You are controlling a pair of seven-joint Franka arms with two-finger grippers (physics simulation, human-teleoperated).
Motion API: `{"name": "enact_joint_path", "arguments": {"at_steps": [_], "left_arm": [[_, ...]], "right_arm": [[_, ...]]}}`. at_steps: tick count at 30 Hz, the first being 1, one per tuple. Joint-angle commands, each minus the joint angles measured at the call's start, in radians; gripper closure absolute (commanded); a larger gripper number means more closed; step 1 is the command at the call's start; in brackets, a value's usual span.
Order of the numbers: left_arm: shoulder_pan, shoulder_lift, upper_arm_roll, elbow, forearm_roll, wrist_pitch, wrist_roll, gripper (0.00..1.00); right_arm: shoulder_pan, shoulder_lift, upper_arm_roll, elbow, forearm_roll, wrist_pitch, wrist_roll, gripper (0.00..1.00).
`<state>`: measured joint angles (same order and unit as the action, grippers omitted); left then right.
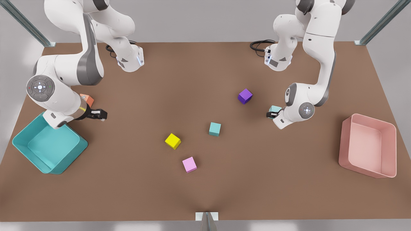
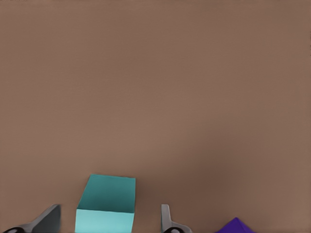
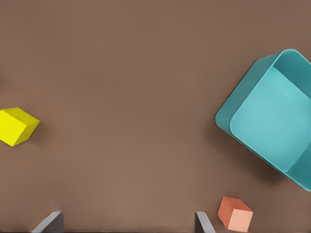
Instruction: Stack the two blue cubes on top of each other
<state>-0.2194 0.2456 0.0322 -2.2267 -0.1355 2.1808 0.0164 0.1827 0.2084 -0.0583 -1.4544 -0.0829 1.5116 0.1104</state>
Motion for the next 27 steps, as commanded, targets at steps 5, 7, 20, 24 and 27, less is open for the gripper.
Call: {"name": "enact_joint_path", "arguments": {"at_steps": [5,7,20,24,27], "left_arm": [[-0.001,0.008,0.0,-0.063,-0.003,0.112,0.091,0.0],[-0.001,0.008,-0.002,-0.07,-0.003,0.117,0.091,0.0],[-0.003,0.086,0.002,-0.113,-0.003,0.171,0.088,0.6],[-0.02,0.051,0.005,-0.073,-0.004,0.084,0.083,0.6],[-0.029,0.026,0.011,-0.005,-0.001,-0.07,0.083,0.58]], "right_arm": [[0.0,0.002,0.002,-0.006,-0.003,-0.03,-0.267,0.0],[0.0,0.002,0.002,-0.012,-0.003,-0.03,-0.265,0.0],[0.0,0.008,0.003,-0.012,0.0,-0.03,-0.265,0.0],[0.0,0.008,0.003,-0.012,0.0,-0.03,-0.265,0.0],[-0.002,0.008,0.003,-0.012,0.0,-0.03,-0.265,0.0]]}}
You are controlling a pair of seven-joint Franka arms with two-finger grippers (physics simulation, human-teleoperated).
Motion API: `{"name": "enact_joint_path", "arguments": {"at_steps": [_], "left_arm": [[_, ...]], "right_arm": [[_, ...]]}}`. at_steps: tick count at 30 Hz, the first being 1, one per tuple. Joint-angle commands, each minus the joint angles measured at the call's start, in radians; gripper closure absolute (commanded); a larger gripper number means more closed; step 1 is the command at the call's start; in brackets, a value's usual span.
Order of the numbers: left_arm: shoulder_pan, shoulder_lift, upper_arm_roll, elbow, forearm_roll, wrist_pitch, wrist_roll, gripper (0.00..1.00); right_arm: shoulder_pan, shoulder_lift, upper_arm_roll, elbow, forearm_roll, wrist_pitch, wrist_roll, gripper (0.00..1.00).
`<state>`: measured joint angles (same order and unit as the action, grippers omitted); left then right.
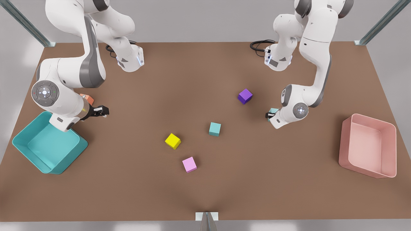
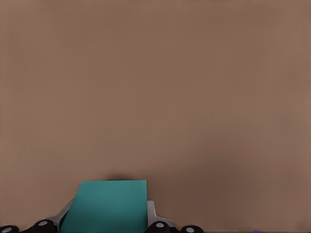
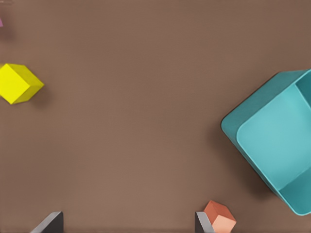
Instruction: Stack the two blue cubes on top of each other
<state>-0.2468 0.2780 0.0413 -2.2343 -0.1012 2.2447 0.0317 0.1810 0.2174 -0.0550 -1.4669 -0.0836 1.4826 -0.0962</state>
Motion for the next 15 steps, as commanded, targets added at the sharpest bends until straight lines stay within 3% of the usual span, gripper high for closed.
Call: {"name": "enact_joint_path", "arguments": {"at_steps": [1,3,6,11,15], "left_arm": [[-0.002,0.0,0.0,0.096,-0.032,-0.247,-0.01,0.58],[-0.074,0.107,-0.023,0.349,-0.028,-0.401,-0.321,0.56],[-0.15,0.383,-0.107,0.772,-0.032,-0.528,-0.613,0.56],[-0.218,0.406,-0.146,0.826,-0.066,-0.519,-0.737,0.56],[-0.287,0.506,-0.146,0.978,-0.066,-0.517,-0.8,0.56]], "right_arm": [[0.0,-0.001,0.0,0.0,0.001,-0.001,-0.059,0.0],[0.0,-0.001,0.0,0.002,-0.001,-0.001,-0.059,0.0],[-0.002,-0.001,0.0,0.005,-0.001,-0.001,-0.06,0.0],[-0.003,-0.001,-0.002,0.004,-0.001,-0.001,-0.06,0.0],[-0.003,-0.001,-0.002,0.004,-0.001,-0.001,-0.06,0.0]]}}
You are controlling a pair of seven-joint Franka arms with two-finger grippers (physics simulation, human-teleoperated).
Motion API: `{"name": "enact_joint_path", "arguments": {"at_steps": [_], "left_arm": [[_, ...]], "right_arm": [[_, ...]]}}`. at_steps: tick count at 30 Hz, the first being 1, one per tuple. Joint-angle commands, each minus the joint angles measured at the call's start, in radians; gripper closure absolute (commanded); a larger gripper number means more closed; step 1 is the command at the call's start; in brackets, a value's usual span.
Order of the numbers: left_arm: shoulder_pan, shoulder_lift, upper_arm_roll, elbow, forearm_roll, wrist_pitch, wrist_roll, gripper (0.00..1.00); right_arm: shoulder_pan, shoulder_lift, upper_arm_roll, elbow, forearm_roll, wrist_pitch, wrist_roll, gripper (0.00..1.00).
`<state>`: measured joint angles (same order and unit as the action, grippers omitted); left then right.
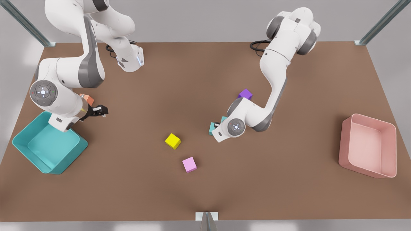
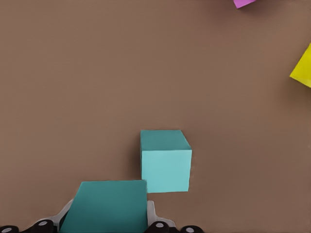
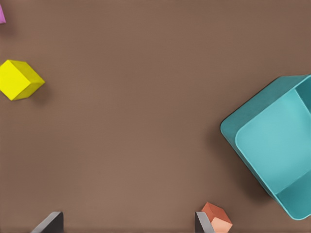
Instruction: Stack the two blue cubes on top of each other
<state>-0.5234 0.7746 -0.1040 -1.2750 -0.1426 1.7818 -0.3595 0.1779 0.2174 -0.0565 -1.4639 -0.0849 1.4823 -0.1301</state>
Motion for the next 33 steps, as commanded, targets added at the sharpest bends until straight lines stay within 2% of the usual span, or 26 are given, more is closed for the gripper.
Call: {"name": "enact_joint_path", "arguments": {"at_steps": [1,6,14,24,26,33], "left_arm": [[-0.014,0.034,0.001,0.048,-0.025,-0.055,-0.409,0.56],[-0.026,0.054,0.001,0.049,-0.025,-0.045,-0.411,0.56],[-0.043,0.054,0.001,0.043,-0.02,0.093,-0.431,0.56],[-0.044,0.069,0.0,0.039,-0.018,0.116,-0.429,0.54],[-0.044,0.069,0.0,0.039,-0.018,0.116,-0.429,0.0],[-0.049,0.069,0.0,0.034,-0.018,0.113,-0.429,0.0]], "right_arm": [[0.0,-0.001,0.0,0.0,0.001,-0.001,-0.026,0.0],[0.0,-0.001,0.0,0.0,0.001,-0.001,-0.026,0.0],[0.0,0.0,0.0,0.0,0.001,-0.001,-0.026,0.0],[0.002,0.0,0.0,-0.001,0.001,-0.001,-0.025,0.0],[0.002,0.0,0.0,-0.001,0.001,-0.001,-0.025,0.0],[0.002,0.002,0.0,-0.001,0.001,-0.001,-0.025,0.0]]}}
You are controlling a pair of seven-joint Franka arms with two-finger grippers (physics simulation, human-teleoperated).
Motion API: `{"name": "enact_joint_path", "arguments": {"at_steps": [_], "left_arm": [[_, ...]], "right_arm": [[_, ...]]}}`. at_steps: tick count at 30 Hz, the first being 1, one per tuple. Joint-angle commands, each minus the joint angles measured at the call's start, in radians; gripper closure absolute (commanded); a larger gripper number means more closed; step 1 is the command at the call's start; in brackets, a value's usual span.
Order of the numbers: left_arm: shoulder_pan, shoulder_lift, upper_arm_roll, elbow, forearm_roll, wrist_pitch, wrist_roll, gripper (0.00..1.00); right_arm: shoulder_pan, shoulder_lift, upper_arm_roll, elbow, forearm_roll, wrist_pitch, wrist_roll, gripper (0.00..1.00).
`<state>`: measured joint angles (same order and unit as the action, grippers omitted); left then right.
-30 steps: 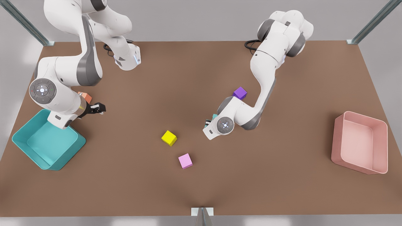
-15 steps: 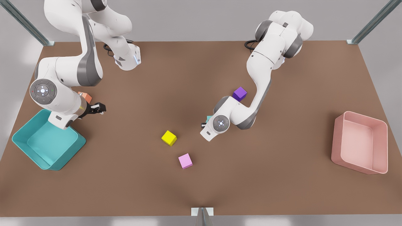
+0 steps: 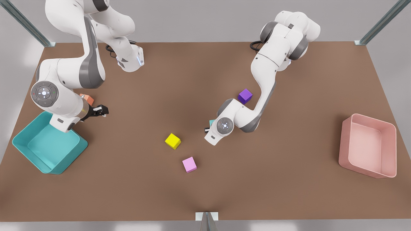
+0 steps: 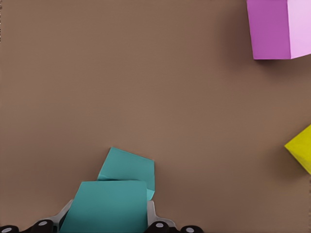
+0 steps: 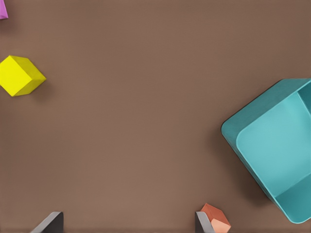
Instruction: Stack the two blue cubes on top of each other
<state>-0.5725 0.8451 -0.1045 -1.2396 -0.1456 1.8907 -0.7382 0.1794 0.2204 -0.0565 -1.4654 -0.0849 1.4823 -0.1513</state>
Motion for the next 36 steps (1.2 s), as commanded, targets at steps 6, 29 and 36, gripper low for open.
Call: {"name": "enact_joint_path", "arguments": {"at_steps": [6,29,36], "left_arm": [[0.0,0.015,0.002,-0.001,-0.006,0.005,-0.05,0.0],[0.01,-0.086,0.009,0.019,-0.005,-0.199,-0.05,0.0],[0.42,-0.426,0.014,0.17,0.169,-0.731,0.356,0.0]], "right_arm": [[0.0,-0.001,0.0,0.0,0.001,-0.001,-0.007,0.0],[-0.002,-0.001,-0.002,0.007,-0.007,-0.011,-0.019,0.0],[-0.005,-0.001,-0.002,0.008,-0.007,-0.011,-0.02,0.0]]}}
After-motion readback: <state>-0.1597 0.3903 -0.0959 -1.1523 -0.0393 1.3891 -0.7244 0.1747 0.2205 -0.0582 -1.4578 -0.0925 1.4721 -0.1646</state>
